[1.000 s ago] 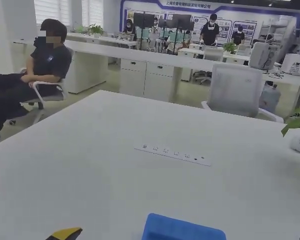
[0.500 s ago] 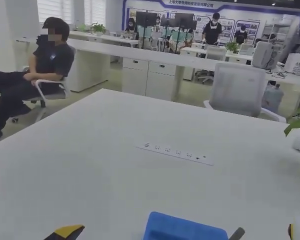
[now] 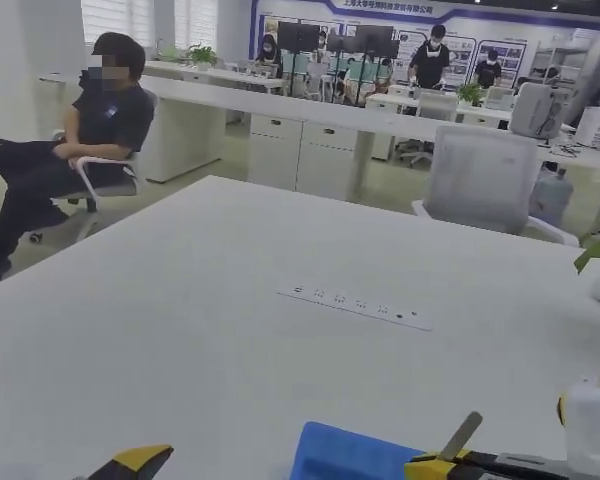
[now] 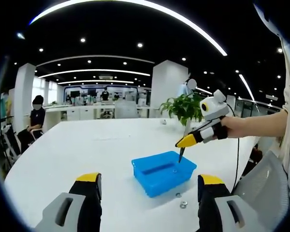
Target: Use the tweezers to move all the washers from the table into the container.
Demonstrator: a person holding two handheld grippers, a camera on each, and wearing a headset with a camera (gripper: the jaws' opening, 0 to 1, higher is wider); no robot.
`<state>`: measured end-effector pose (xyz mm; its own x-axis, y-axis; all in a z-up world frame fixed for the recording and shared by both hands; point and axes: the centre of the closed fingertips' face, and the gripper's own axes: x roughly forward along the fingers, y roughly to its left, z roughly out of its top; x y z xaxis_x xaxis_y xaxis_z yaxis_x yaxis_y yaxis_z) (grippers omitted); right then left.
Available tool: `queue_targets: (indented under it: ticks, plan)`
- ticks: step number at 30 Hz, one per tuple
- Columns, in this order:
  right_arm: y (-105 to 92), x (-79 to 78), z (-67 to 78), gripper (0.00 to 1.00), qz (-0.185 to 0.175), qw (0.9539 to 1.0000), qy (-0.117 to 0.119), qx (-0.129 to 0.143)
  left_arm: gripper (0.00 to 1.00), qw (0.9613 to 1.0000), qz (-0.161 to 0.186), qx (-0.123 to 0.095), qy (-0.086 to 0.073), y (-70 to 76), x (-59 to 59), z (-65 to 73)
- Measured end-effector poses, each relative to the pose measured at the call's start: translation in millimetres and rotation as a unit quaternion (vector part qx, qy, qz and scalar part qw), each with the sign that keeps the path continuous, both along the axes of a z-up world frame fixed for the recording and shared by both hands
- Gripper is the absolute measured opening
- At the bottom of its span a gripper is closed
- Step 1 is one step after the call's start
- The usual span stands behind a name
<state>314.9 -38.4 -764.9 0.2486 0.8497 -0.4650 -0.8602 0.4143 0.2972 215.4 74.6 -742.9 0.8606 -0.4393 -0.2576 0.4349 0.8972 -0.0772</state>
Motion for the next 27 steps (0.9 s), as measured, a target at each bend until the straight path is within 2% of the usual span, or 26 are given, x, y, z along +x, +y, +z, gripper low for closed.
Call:
queue_targets:
  ticks: [14, 17, 21, 25, 27]
  plan:
    - [-2.2, 19.3, -30.3, 0.03, -0.004, 0.9993, 0.024, -0.028, 0.82, 1.0, -0.002, 0.004, 0.003, -0.9, 0.0, -1.7]
    - [-2.4, 22.7, -37.0, 0.03, -0.005, 0.9989, 0.019, -0.043, 0.82, 1.0, -0.003, 0.006, 0.005, -1.1, -0.2, -2.4]
    - [-0.4, 28.4, -46.2, 0.03, -0.014, 0.9986, 0.028, -0.042, 0.81, 0.9999, -0.005, 0.008, 0.007, -1.6, -0.6, -3.5]
    - [2.6, 27.5, -52.5, 0.03, -0.013, 0.9982, 0.034, -0.048, 0.81, 0.9999, -0.005, 0.01, 0.009, -1.2, -0.9, -4.3]
    - [1.8, 27.2, -56.6, 0.03, -0.011, 0.9976, 0.031, -0.06, 0.81, 0.9999, -0.004, 0.011, 0.009, -0.9, -0.8, -4.3]
